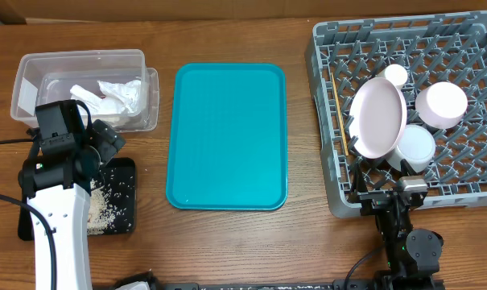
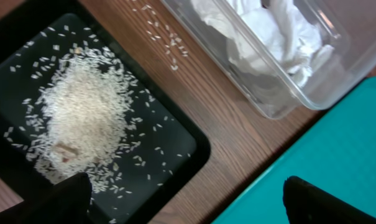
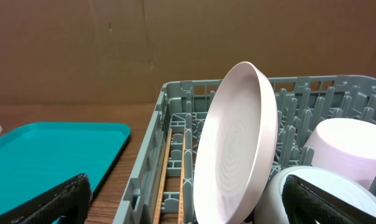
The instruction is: Sort waste into correct bins and load items into the dishwasher
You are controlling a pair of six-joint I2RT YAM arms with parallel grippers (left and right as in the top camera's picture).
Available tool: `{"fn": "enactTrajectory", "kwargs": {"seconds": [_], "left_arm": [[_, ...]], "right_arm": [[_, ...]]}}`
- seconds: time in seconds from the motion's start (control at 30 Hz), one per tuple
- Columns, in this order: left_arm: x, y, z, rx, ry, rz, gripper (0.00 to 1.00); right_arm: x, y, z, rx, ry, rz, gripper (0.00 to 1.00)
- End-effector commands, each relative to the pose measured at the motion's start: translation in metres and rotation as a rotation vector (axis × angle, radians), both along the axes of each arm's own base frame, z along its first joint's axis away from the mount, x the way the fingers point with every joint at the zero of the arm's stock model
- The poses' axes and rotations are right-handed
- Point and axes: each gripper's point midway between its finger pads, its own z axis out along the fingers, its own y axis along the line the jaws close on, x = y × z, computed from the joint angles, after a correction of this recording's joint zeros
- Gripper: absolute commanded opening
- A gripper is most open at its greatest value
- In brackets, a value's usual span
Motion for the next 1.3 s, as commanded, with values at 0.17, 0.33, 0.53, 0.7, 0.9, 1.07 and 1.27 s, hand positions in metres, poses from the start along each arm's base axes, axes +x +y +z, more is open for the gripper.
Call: {"fn": "enactTrajectory", "kwargs": {"seconds": [0.17, 0.33, 0.53, 0.7, 0.9, 1.07, 1.27], "left_arm": [[0.006, -0.035, -0.019, 0.022, -0.034, -0.209, 1.00], [0.017, -0.064, -0.042, 0.073, -0.143, -0.437, 1.00], [0.025, -0.104, -0.059, 0.121, -0.345, -0.757, 1.00], [0.013, -0.105, -0.089, 0.144, -0.392, -0.753, 1.00], [0.003, -0.106, -0.098, 0.183, -0.468, -0.751, 1.00], [-0.009, -0.108, -0.103, 0.208, -0.489, -0.764, 1.00], [-0.022, -0.110, -0.111, 0.223, -0.527, -0.766, 1.00]], "right_arm": [[0.000, 0.000, -0.001, -0.003, -0.008, 0.000, 1.00], [0.000, 0.000, -0.001, -0.003, -0.008, 0.000, 1.00], [0.000, 0.000, -0.001, -0.003, -0.008, 0.000, 1.00], [0.000, 0.000, -0.001, -0.003, -0.008, 0.000, 1.00], [0.000, 0.000, -0.001, -0.003, -0.008, 0.000, 1.00], [0.000, 0.000, -0.001, -0.003, -0.008, 0.000, 1.00], [0.000, 0.000, -0.001, -0.003, -0.008, 0.000, 1.00]]}}
